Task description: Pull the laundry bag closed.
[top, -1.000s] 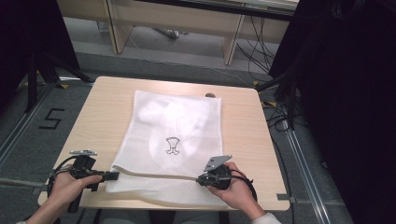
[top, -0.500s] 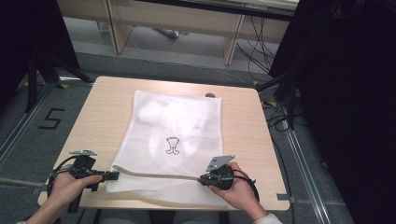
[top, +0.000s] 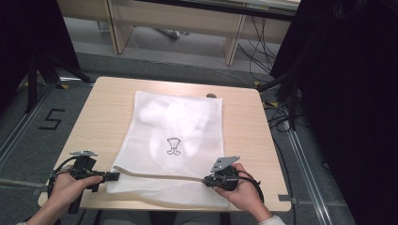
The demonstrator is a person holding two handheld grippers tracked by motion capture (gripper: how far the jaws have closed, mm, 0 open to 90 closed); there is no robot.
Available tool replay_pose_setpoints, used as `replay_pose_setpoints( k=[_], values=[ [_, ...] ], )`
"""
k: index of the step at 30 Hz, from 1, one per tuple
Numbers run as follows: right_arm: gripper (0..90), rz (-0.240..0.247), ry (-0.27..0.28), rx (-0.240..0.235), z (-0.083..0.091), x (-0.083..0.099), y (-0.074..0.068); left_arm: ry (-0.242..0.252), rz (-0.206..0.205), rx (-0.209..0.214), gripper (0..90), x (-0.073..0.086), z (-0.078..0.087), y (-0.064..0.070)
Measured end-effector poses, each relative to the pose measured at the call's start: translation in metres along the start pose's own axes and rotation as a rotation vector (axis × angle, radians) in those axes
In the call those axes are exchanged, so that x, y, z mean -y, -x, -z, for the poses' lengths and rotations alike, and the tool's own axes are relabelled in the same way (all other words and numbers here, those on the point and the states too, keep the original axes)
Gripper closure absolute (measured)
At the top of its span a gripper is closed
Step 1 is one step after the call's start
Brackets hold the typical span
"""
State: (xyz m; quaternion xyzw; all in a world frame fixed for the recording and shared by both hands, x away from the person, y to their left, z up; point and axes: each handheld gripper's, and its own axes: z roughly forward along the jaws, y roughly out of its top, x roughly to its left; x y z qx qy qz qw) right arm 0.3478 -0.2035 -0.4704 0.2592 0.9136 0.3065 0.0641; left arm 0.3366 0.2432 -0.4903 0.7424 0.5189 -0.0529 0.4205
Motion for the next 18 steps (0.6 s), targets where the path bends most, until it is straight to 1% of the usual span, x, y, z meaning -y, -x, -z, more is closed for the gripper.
replay_pose_setpoints(
  k=[3,4,5,6,7,8,10,11,12,13,14,15,16,17,18],
  values=[
    [82.7,0.009,-0.013,-0.018,0.001,0.0012,0.0013,0.001,0.001,0.0,86.0,0.0,0.0001,-0.0002],
    [82.7,0.009,-0.013,-0.018,0.001,0.0012,0.0013,0.001,0.001,0.0,86.0,0.0,0.0002,-0.0003],
    [82.7,0.001,0.0,-0.001,0.0008,0.0021,0.0013,0.001,-0.001,-0.004,86.0,0.0,0.0002,-0.0002],
    [82.7,-0.009,-0.026,-0.005,0.0025,0.0021,0.0005,0.001,0.001,-0.002,86.0,0.0,0.0003,-0.0005],
    [82.7,0.001,-0.001,-0.014,0.0008,0.0029,0.0023,0.002,0.001,0.0,86.0,0.0,0.0002,-0.0005],
    [82.7,0.004,0.001,-0.017,0.0011,0.0032,0.0032,0.002,-0.002,-0.008,86.0,0.0,0.0001,-0.0002],
    [82.7,0.003,-0.008,-0.002,0.0022,0.0038,0.0031,-0.001,0.0,-0.003,86.0,0.0,0.0003,-0.0006],
    [82.7,-0.004,-0.004,-0.014,0.0016,0.0044,0.0035,0.001,-0.001,-0.005,86.0,0.0,0.0001,-0.0003],
    [82.7,0.008,-0.02,-0.013,0.0033,0.004,0.0045,0.0,-0.003,-0.008,86.0,0.0,0.0001,-0.0003],
    [82.7,-0.009,-0.024,-0.002,0.0026,0.0047,0.0032,0.005,0.0,-0.012,86.0,0.0002,0.0,-0.0002],
    [82.7,0.005,-0.027,-0.009,0.0038,0.0048,0.0049,0.006,0.001,-0.011,86.0,0.0002,-0.0001,-0.0001],
    [82.7,0.0,-0.027,-0.015,0.0042,0.0051,0.005,-0.002,-0.003,-0.009,86.0,-0.0001,0.0002,-0.0005],
    [82.7,-0.014,-0.038,0.002,0.0051,0.0055,0.0038,0.003,0.0,-0.012,86.0,0.0001,0.0,-0.0003],
    [82.7,-0.006,-0.014,-0.005,0.0037,0.0065,0.0057,0.002,-0.002,-0.013,86.0,0.0001,-0.0001,-0.0004],
    [82.7,-0.006,-0.02,-0.007,0.004,0.007,0.0062,0.002,0.0,-0.012,86.0,0.0001,0.0,-0.0005]
  ],
)
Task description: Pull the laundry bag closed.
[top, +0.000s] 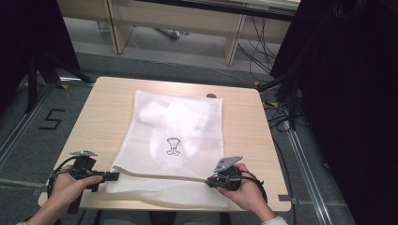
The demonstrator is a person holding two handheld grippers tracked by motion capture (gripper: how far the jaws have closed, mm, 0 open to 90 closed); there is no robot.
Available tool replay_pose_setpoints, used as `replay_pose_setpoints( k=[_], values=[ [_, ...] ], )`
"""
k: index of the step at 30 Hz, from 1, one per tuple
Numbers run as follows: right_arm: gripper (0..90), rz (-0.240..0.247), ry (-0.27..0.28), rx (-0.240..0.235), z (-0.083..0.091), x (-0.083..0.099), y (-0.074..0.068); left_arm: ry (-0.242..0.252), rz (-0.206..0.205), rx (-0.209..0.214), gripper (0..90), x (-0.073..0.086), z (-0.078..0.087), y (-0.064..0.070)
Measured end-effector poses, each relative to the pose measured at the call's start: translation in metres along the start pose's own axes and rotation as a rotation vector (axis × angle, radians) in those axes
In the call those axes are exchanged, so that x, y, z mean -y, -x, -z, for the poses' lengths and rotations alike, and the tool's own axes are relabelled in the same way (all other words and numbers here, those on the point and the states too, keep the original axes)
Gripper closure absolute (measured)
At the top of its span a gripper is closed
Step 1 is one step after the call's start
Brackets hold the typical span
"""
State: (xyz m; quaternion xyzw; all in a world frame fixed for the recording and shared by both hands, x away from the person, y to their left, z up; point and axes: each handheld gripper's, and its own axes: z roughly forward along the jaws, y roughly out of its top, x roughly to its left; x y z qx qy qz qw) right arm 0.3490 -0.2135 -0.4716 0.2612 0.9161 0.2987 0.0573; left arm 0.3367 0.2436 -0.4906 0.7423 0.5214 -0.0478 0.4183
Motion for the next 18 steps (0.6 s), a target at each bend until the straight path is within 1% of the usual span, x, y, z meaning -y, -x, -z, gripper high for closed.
replay_pose_setpoints(
  k=[1,2,3,4,5,6,7,8,9,10,11,12,13,14,15,16,18],
  values=[
    [82.7,-0.005,-0.013,0.005,0.0021,0.0003,0.0006,0.004,0.0,-0.002,86.0,0.0001,-0.0002,0.0003],
    [82.7,-0.053,-0.009,0.002,0.0017,0.0014,-0.0028,0.002,0.0,0.0,86.0,0.0,-0.0003,0.0005],
    [82.7,-0.027,0.002,-0.007,0.0014,0.0015,-0.0008,-0.002,0.0,0.005,86.0,-0.0002,-0.0003,0.0005],
    [82.7,-0.019,0.006,-0.01,0.0013,0.0015,-0.0002,-0.002,-0.002,0.0,86.0,-0.0002,-0.0003,0.0004],
    [82.7,-0.009,-0.007,-0.003,0.0017,0.0023,0.0016,0.0,0.001,-0.004,86.0,0.0001,0.0001,0.0001],
    [82.7,-0.009,-0.007,-0.003,0.0017,0.0023,0.0016,-0.003,0.003,0.003,86.0,0.0,0.0005,-0.0005],
    [82.7,-0.025,-0.012,-0.002,0.0027,0.0034,0.0016,-0.003,0.001,0.0,86.0,0.0,0.0004,-0.0002],
    [82.7,-0.025,-0.012,-0.002,0.0027,0.0034,0.0016,0.004,0.0,-0.001,86.0,0.0001,-0.0001,0.0],
    [82.7,-0.012,-0.013,-0.001,0.0034,0.0037,0.0028,0.001,-0.001,-0.001,86.0,-0.0001,0.0001,-0.0001],
    [82.7,-0.022,-0.025,0.0,0.0049,0.0039,0.0025,0.005,0.0,-0.004,85.9,0.0001,-0.0002,0.0002],
    [82.7,-0.028,-0.001,-0.006,0.0025,0.0047,0.0017,0.002,-0.002,-0.007,86.0,0.0,-0.0001,0.0003],
    [82.7,-0.017,-0.027,-0.004,0.0048,0.0041,0.0027,0.001,0.003,-0.001,86.0,0.0,0.0001,0.0001],
    [82.7,-0.052,-0.028,0.025,0.005,0.0051,0.0019,-0.003,0.003,0.005,86.0,-0.0001,0.0004,-0.0002],
    [82.7,-0.052,-0.028,0.025,0.005,0.0051,0.0019,-0.001,0.003,0.005,86.0,-0.0001,0.0003,0.0001],
    [82.7,-0.032,-0.013,-0.002,0.0044,0.0051,0.0027,-0.001,0.0,0.005,86.0,-0.0002,0.0003,0.0001],
    [82.7,-0.012,-0.006,-0.003,0.0046,0.005,0.0039,0.0,0.001,0.001,85.9,-0.0002,0.0004,0.0001],
    [82.7,-0.017,-0.016,0.003,0.0046,0.0059,0.0046,-0.001,0.001,-0.001,85.9,-0.0001,0.0008,-0.0006]
  ],
)
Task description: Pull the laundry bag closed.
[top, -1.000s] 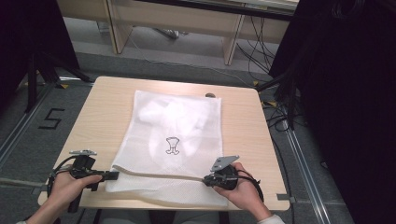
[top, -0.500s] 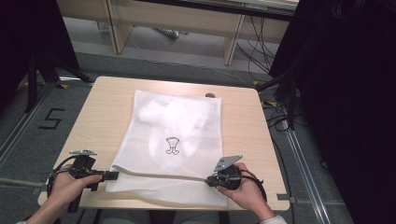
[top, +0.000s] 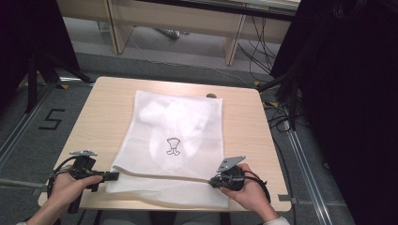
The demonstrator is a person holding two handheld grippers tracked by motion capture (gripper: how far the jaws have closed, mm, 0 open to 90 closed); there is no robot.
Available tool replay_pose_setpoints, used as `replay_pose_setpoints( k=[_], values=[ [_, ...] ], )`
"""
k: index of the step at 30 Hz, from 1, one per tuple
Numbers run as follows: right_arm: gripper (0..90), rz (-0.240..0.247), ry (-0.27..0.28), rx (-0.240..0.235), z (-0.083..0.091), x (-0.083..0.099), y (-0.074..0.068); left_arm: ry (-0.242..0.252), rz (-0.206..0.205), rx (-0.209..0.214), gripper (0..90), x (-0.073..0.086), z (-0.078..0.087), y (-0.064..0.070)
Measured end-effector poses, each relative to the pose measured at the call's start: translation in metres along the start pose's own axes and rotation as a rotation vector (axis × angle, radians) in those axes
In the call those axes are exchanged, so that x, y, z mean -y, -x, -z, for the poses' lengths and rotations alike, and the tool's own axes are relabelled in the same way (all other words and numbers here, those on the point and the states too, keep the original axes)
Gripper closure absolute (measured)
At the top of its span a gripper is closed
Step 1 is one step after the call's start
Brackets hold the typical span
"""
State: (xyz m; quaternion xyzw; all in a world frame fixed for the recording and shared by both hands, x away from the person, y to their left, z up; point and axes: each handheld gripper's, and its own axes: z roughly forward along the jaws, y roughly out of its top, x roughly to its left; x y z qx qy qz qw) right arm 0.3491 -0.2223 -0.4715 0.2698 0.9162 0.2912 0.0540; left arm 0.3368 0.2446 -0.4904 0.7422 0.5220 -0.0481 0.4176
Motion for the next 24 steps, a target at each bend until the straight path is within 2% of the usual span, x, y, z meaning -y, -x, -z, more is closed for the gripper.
replay_pose_setpoints(
  k=[1,2,3,5,6,8,13,16,19,20,23,24],
  values=[
    [82.7,-0.038,-0.03,0.007,0.002,0.001,-0.002,0.001,0.002,0.001,86.0,0.0,0.0,0.0],
    [82.7,-0.011,-0.021,0.01,0.003,0.001,0.001,-0.001,-0.002,-0.001,86.0,0.0,0.0,0.0],
    [82.7,-0.006,-0.016,0.011,0.004,0.002,0.002,0.0,0.0,0.001,86.0,0.0,0.0,0.0],
    [82.7,-0.023,0.003,0.007,0.004,0.004,0.001,-0.001,-0.003,-0.001,86.0,0.0,0.0,0.0],
    [82.7,-0.008,-0.007,0.02,0.005,0.005,0.004,0.0,-0.001,-0.001,86.0,0.0,0.0,0.0],
    [82.7,-0.011,-0.02,0.017,0.006,0.006,0.004,0.001,-0.001,-0.002,85.9,0.0,0.0,0.0],
    [82.7,-0.024,-0.002,0.017,0.007,0.009,0.006,-0.001,-0.002,-0.005,86.0,0.0,0.0,0.0],
    [82.7,-0.025,-0.03,0.021,0.01,0.01,0.007,0.0,-0.003,-0.004,86.0,0.0,0.0,0.0],
    [82.7,-0.011,-0.024,0.014,0.01,0.012,0.009,0.0,-0.006,-0.006,86.0,0.0,0.0,0.0],
    [82.7,-0.036,-0.022,0.035,0.01,0.014,0.009,0.001,-0.005,-0.004,85.9,0.0,0.0,0.0],
    [82.7,-0.022,-0.026,0.016,0.012,0.015,0.011,0.001,0.0,0.001,86.0,0.0,0.0,0.001],
    [82.7,-0.041,-0.011,0.027,0.012,0.016,0.011,0.001,0.0,0.0,86.0,0.0,0.0,0.001]
  ],
)
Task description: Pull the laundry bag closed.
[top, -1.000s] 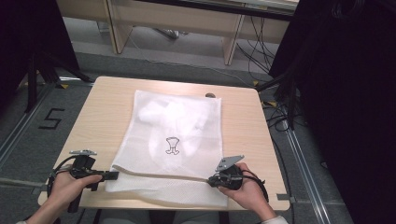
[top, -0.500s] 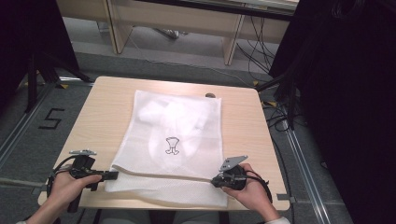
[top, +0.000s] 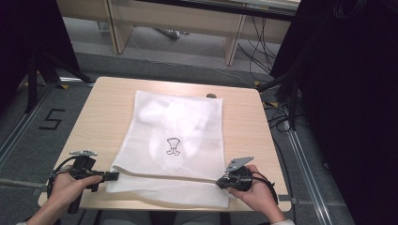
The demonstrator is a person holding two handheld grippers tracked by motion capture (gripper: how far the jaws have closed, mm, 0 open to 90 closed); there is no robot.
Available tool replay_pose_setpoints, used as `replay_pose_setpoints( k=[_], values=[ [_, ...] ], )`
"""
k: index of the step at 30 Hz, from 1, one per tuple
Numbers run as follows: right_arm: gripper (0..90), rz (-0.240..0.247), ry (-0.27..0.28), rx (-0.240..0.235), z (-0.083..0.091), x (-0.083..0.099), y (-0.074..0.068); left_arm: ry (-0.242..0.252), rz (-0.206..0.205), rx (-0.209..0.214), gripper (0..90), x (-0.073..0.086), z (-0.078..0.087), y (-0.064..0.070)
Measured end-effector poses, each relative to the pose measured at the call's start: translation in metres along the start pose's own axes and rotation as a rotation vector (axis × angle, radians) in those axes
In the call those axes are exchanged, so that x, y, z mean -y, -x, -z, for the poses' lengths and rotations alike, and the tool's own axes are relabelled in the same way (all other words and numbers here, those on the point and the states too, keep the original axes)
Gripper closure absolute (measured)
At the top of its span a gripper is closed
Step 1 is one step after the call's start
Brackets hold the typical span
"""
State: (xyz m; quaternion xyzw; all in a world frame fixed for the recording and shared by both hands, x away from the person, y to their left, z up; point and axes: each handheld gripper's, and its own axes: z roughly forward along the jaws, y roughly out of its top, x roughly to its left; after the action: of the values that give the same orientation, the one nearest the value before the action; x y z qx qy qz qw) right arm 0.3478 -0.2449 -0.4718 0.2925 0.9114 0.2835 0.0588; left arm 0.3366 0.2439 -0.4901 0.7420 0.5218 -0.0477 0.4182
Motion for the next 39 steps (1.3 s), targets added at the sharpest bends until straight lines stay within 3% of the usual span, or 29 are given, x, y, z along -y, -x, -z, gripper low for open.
replay_pose_setpoints(
  k=[6,7,10,11,15,23,26,27,32,38,39],
  values=[
    [82.7,-0.009,-0.018,0.002,0.003,0.0012,0.0024,0.001,0.006,0.012,85.9,0.0001,-0.0001,0.0],
    [82.7,-0.013,0.003,-0.007,0.0015,0.0021,0.0024,0.001,0.004,0.012,85.9,0.0,-0.0002,-0.0001],
    [82.7,-0.006,-0.033,0.012,0.0024,0.003,0.0042,0.003,0.007,0.009,85.9,0.0002,0.0002,-0.0005],
    [82.7,-0.019,-0.011,0.008,0.0009,0.0044,0.0045,0.0,0.004,0.008,85.9,0.0002,0.0,-0.0003],
    [82.7,-0.041,-0.019,0.0,0.0016,0.0049,0.0026,0.001,0.005,0.01,85.9,0.0002,-0.0003,0.0002],
    [82.7,-0.028,-0.056,-0.005,0.0024,0.0059,0.0051,-0.001,0.003,0.007,85.9,0.0003,-0.0002,-0.0003],
    [82.7,0.006,-0.047,-0.009,0.0008,0.0065,0.0082,-0.002,-0.002,0.007,85.9,0.0,-0.0004,-0.0001],
    [82.7,-0.022,-0.055,-0.009,0.0005,0.0068,0.0057,0.002,0.0,0.006,85.9,0.0002,-0.0006,-0.0002],
    [82.6,-0.011,-0.071,-0.005,-0.001,0.0068,0.0059,0.0,-0.002,0.001,85.8,0.0005,-0.001,-0.0002],
    [82.1,-0.014,-0.046,-0.009,-0.0009,0.0068,0.0061,-0.016,-0.047,-0.041,82.2,0.0037,-0.0068,0.0004],
    [81.7,-0.015,-0.041,-0.019,-0.0007,0.0071,0.0067,-0.036,-0.053,-0.045,80.6,0.0036,-0.0071,0.0001]
  ],
)
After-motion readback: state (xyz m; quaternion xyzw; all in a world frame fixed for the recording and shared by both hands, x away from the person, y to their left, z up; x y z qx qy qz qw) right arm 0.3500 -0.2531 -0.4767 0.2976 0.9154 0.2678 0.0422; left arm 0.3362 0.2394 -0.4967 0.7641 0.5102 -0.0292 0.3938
